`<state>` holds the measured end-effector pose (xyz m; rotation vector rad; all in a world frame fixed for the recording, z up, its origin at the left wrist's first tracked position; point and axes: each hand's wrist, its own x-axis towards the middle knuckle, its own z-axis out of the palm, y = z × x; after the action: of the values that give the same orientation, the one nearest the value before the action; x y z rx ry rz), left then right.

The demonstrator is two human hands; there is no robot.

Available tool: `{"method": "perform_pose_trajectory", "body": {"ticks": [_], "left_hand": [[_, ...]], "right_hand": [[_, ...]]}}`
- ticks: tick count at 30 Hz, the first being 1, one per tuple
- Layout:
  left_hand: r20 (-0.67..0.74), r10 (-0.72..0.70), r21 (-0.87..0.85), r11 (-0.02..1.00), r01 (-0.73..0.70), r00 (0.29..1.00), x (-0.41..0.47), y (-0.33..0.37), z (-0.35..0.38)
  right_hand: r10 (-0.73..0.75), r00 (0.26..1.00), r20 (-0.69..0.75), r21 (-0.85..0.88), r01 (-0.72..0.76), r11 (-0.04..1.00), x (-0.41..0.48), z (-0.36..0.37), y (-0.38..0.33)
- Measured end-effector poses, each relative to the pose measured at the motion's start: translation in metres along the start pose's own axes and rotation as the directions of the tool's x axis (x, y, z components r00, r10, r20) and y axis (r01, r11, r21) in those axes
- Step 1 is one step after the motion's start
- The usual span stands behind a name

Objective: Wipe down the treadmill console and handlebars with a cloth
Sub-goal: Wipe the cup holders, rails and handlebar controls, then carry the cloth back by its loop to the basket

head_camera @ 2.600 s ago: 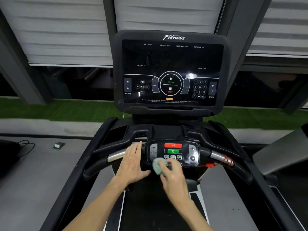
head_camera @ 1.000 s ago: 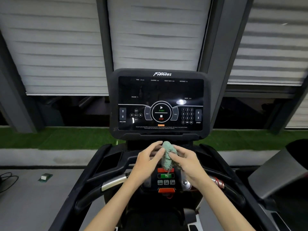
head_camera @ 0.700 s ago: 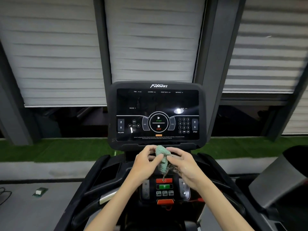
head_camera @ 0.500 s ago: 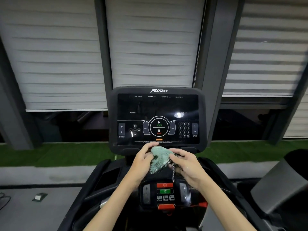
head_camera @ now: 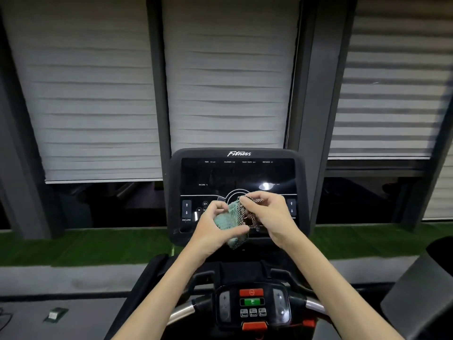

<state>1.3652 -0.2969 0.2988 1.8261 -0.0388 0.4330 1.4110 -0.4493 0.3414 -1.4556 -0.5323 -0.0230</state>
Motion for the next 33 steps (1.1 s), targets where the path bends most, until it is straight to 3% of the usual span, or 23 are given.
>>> {"method": "perform_pose_trajectory", "body": {"ticks": [9,13,16,23,26,33], "left_hand": [[-0.072,0.094,0.059,0.994,-0.090,0.993,0.006,0.007,-0.039],[-0.107,0.080,0.178,0.982,-0.060,0.991,0.001,0.009,-0.068],[-0.190,0.029,0.228,0.974,0.015,0.981,-0.006,0.010,-0.101],[-0.314,-0.020,0.279,0.954,0.112,0.949,-0.042,0.017,-0.163],[-0.345,-0.055,0.276,0.948,0.157,0.937,-0.056,0.019,-0.177],[-0.497,0.037,0.286,0.950,0.123,0.867,-0.094,0.028,-0.187]], "right_hand": [[0.006,0.999,0.053,-0.016,-0.005,1.000,0.009,0.028,-0.019],[-0.071,0.996,0.056,-0.257,0.083,0.963,0.015,0.053,-0.018],[-0.075,0.985,0.158,-0.300,0.120,0.946,0.017,0.078,-0.017],[-0.001,0.934,0.357,-0.160,0.062,0.985,0.025,0.150,-0.008],[-0.015,0.881,0.473,-0.036,0.036,0.999,0.026,0.175,-0.011],[-0.052,0.720,0.692,0.190,-0.113,0.975,0.017,0.206,-0.020]]}}
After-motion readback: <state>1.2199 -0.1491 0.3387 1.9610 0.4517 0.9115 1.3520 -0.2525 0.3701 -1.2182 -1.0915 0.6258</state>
